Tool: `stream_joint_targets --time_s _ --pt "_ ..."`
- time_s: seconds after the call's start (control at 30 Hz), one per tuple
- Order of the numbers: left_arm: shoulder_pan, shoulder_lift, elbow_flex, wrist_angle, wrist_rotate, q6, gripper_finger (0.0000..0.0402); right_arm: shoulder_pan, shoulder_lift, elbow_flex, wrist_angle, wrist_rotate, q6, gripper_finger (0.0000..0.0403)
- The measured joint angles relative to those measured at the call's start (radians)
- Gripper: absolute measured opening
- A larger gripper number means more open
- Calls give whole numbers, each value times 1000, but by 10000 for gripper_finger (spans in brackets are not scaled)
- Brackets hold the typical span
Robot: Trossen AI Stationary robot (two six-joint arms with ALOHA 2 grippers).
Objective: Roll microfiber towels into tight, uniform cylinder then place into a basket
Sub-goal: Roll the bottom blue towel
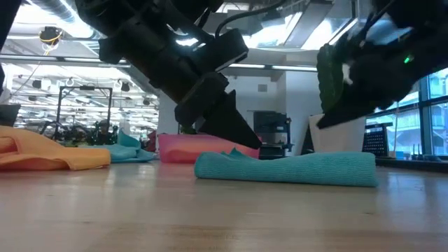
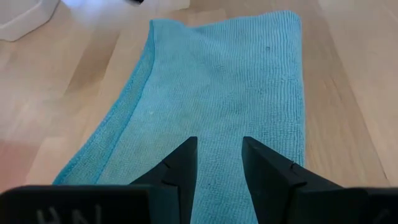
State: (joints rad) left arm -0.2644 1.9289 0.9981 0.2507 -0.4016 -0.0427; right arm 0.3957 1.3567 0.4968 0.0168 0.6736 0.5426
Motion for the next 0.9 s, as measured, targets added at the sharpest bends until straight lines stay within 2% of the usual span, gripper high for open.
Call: stream_joint_targets --time_s 0.13,0.3,0.57,0.9 --pt "6 0 0 13 -1 0 117 59 5 0 28 -21 38 5" --pt "21 0 0 27 -1 -11 117 72 69 -11 39 -23 112 5" --pt "26 0 0 21 -1 -26 117 13 126 -71 36 -4 217 6" --pt "29 0 0 22 -3 -19 117 -19 108 -90 44 -2 187 7"
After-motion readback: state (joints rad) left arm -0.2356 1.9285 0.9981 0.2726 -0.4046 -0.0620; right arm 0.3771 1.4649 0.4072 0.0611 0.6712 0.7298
